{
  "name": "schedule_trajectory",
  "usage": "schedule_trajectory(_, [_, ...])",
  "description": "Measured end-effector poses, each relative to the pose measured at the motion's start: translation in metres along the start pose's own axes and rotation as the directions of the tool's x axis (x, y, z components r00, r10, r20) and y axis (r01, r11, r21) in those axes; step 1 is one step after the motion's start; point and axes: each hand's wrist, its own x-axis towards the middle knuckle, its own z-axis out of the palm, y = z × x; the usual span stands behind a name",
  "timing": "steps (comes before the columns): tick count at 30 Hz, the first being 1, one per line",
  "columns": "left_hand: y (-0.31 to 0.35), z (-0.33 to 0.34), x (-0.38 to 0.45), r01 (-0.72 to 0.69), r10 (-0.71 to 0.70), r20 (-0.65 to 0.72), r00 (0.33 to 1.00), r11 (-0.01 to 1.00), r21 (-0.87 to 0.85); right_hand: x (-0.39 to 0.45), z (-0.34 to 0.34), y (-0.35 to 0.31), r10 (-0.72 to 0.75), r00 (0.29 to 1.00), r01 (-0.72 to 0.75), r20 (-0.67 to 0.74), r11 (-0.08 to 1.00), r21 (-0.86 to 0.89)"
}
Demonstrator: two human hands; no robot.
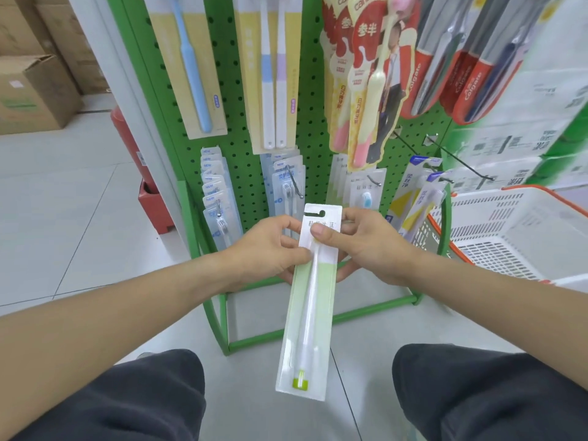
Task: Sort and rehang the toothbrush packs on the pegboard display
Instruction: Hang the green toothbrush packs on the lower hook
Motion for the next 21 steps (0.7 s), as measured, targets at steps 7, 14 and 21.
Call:
schedule_trajectory(7, [-0.005, 0.001, -0.005, 0.017, -0.013, 0.112, 0.994, 0.999, -0.034, -0.002, -0.013, -0.007, 0.005, 1.0, -0.006, 0.031, 1.0, 0.005])
schedule_trajectory(14, [-0.005, -0.001, -0.006, 0.014, -0.015, 0.189, 0.982, 1.0, 0.008, 0.003, -0.017, -0.003, -0.056, 0.997, 0.052, -0.045, 0.995, -0.081])
schedule_trajectory(21, [-0.005, 0.006, -0.006, -0.023, 0.021, 0.139, 0.99, 1.0, 0.012, 0.001, -0.029, -0.005, 0.012, 0.998, -0.008, 0.063, 0.997, -0.074])
